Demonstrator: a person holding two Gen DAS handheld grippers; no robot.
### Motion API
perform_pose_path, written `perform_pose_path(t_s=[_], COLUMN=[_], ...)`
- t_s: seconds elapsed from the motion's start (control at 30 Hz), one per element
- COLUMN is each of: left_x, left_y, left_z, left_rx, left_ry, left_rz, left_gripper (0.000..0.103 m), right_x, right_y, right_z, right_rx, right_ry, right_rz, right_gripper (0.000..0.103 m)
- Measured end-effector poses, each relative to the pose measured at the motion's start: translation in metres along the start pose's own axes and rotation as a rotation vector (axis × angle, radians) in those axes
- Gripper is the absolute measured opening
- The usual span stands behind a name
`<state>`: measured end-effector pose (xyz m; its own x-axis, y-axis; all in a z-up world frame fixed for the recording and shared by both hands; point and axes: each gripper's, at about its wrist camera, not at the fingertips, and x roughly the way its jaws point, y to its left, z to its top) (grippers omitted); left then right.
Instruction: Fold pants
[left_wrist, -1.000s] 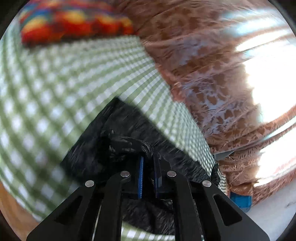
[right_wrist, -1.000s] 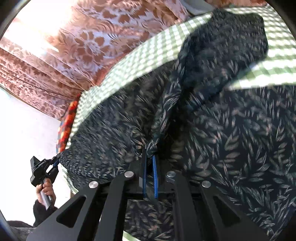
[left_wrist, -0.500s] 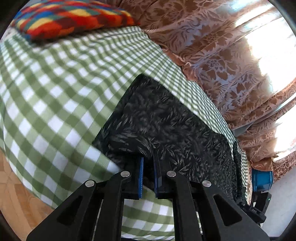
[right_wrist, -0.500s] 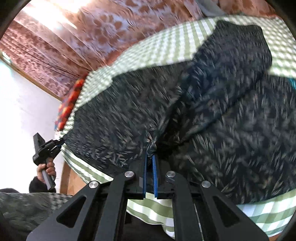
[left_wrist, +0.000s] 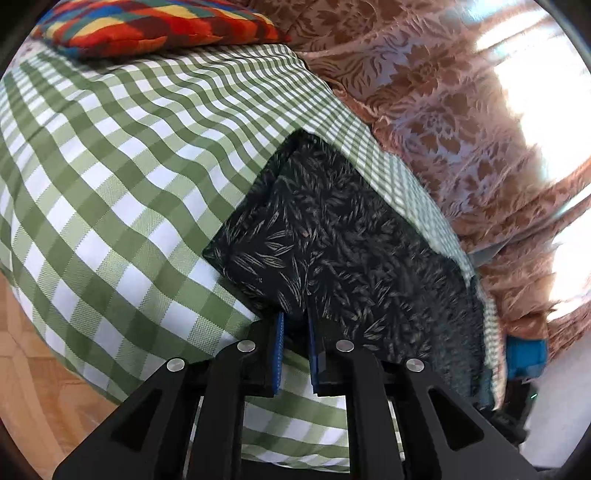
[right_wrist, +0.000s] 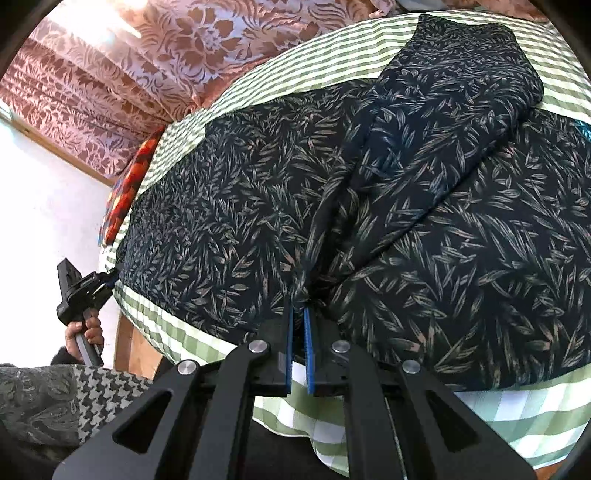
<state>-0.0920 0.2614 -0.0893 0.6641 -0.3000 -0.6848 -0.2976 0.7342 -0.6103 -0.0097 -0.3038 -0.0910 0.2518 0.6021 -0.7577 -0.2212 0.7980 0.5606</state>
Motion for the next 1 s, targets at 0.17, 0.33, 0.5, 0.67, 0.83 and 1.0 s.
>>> perform_pose_path(t_s=[0.17,0.33,0.5,0.67,0.83,1.0], left_x=[-0.002,-0.007,-0.032,-0.039,-0.015,0.021], left_y=[0.009,0.016,0.009,-0.022,-0.087,-0.130], left_z=[0.008,0.010,0.015,0.019,0.005,-0.014], left_rx=[-0.079,-0.083,-0.007,0.104,0.323,0.439], left_ry=[-0.011,0.007,-0.077,-0.135,-0.086,0.022], left_rz=[-0.052,0.055,0.180,0.210,0.139,0.007], left_gripper=[0.022,0.034,0.040,0.041,0.041,0.041], right_x=[-0.004,-0.013,-0.057,-0.082,-0.036,0.012], right_y=[-0.001,0.001,-0.014,-0.025,-0.044,-0.073], right_z=[0.001,0.006,0.028,0.097,0.187,0.259], right_rx=[-0.030,-0.054,-0.069,-0.037,0.035,0.141], right_ry=[0.015,0.036,-0.057,-0.236,-0.242,-0.213], right_rz=[0.004,0.009,-0.085,-0.249,-0.385,-0.517], right_gripper=[0.006,0.028,0.042,0.047,0.047,0.049])
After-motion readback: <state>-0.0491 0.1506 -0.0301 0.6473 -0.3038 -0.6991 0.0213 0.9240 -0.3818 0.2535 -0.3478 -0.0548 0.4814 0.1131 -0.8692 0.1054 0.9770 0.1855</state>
